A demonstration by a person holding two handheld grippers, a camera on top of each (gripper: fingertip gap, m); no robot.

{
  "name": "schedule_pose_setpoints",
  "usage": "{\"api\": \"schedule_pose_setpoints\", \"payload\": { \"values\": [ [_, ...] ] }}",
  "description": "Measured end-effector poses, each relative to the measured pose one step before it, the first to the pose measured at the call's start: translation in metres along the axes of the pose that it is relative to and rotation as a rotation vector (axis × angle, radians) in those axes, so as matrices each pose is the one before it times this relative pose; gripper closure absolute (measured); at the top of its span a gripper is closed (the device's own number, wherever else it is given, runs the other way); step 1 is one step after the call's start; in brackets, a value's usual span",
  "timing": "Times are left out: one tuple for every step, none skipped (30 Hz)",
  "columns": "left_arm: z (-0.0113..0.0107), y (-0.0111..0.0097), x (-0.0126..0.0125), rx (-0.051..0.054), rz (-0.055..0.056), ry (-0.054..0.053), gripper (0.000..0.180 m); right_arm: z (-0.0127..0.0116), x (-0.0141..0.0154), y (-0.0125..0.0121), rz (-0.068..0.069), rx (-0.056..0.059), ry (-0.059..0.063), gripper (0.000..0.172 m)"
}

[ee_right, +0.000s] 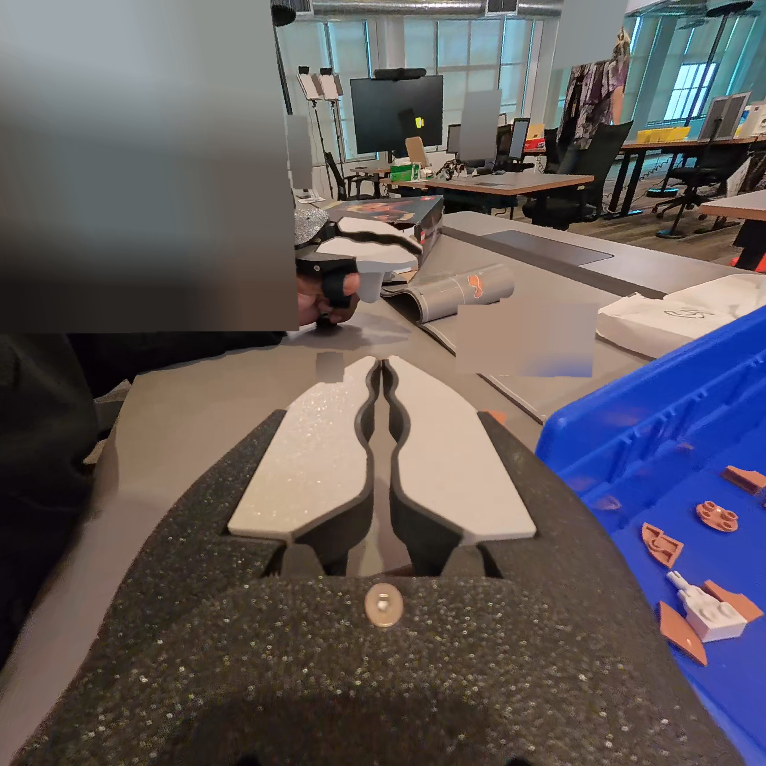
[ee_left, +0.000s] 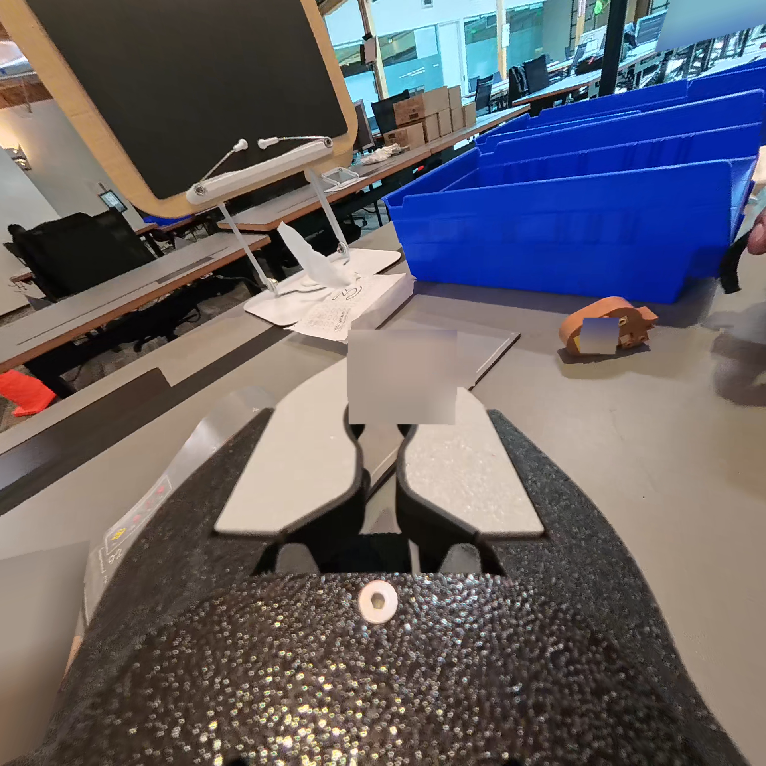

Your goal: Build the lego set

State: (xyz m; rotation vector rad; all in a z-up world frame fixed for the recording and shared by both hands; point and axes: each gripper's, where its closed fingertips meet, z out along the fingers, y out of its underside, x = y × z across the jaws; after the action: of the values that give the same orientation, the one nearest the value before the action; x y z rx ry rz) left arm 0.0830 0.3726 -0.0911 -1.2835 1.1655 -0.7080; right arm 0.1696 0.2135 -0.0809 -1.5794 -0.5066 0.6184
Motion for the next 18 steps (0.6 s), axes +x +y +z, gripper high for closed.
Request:
{"api": "schedule_pose_setpoints", "payload": {
  "values": [
    [0.00015,0.00018,-0.00049,-0.0018,0.0002,-0.0044,0.167,0.00005,0.0007,-0.00008,0.0058,0.0007,0.0014,0.17],
    [0.00015,0.00028,-0.00025,-0.0022,0.0029,-0.0054,0.164,0.00039,0.00081,0.00043,0.0054,-0.0035,0.0019,0.169],
    [0.00028,0.00025,0.00013,-0.0024,0.0067,-0.0042,0.161,0.00052,0.00062,0.00043,0.0045,-0.0035,0.0011,0.167],
    [0.00022,0.00029,0.00084,-0.0023,0.0093,-0.0015,0.161,0.00036,0.00049,0.00024,0.0038,-0.0027,0.0003,0.166],
    [0.00007,0.0003,0.00147,-0.0024,0.0115,0.0016,0.162,0.00025,0.00056,0.0003,0.004,-0.0022,0.0018,0.163],
    [-0.00001,0.00007,0.00315,-0.0014,0.0145,0.0134,0.172,0.0002,0.00057,0.00014,0.0033,-0.001,0.0014,0.161],
    [-0.00022,-0.00003,0.00395,-0.0001,0.0164,0.0171,0.18,0.00028,0.0003,0.00023,0.0027,-0.0016,0.0002,0.16],
    [0.00017,0.00039,0.00361,-0.0037,0.0141,0.015,0.18,0.00024,0.00047,0.00019,0.0023,-0.0021,0.0013,0.158],
    [0.00042,0.00063,0.00335,-0.0064,0.0124,0.0146,0.18,0.00014,0.00015,0.00012,0.0012,-0.0012,0.0003,0.157],
    [0.00041,0.00061,0.00234,-0.0061,0.0118,0.0075,0.18,0.00013,-0.00009,0.00025,0.0003,-0.0013,-0.0011,0.156],
    [0.00028,0.00034,0.00042,-0.0033,0.0107,-0.0064,0.18,0.00017,0.00008,0.00006,0.0001,-0.0007,0.0003,0.155],
    [0.00026,0.00013,-0.00034,-0.002,0.008,-0.0101,0.177,0.00003,0.00009,0.00006,0.0001,-0.0006,0.0003,0.154],
    [0.00034,0.00046,-0.00032,-0.0038,0.0046,-0.0067,0.173,-0.00011,-0.00001,-0.00005,0.0003,0.0005,0.0,0.154],
    [0.00016,0.0002,0.00013,-0.0023,0.0031,-0.0023,0.174,-0.00032,0.00004,-0.00029,0.0003,0.0024,-0.0004,0.156],
    [-0.00014,-0.00006,0.00149,0.0005,0.004,0.009,0.18,-0.00042,0.00002,-0.00048,0.0001,0.004,-0.0003,0.161],
    [0.00011,0.00001,0.00198,-0.0005,0.0042,0.0129,0.18,-0.00087,0.00053,-0.0008,-0.0009,0.0071,0.0053,0.166],
    [0.0006,0.0007,0.00134,-0.0056,0.0041,0.0074,0.18,-0.00106,0.00126,-0.00122,-0.0043,0.0099,0.0116,0.172],
    [0.00063,0.00066,0.00013,-0.0063,0.0041,-0.0018,0.18,-0.00104,0.00152,-0.00094,-0.0066,0.0077,0.014,0.172]
  ]
}}
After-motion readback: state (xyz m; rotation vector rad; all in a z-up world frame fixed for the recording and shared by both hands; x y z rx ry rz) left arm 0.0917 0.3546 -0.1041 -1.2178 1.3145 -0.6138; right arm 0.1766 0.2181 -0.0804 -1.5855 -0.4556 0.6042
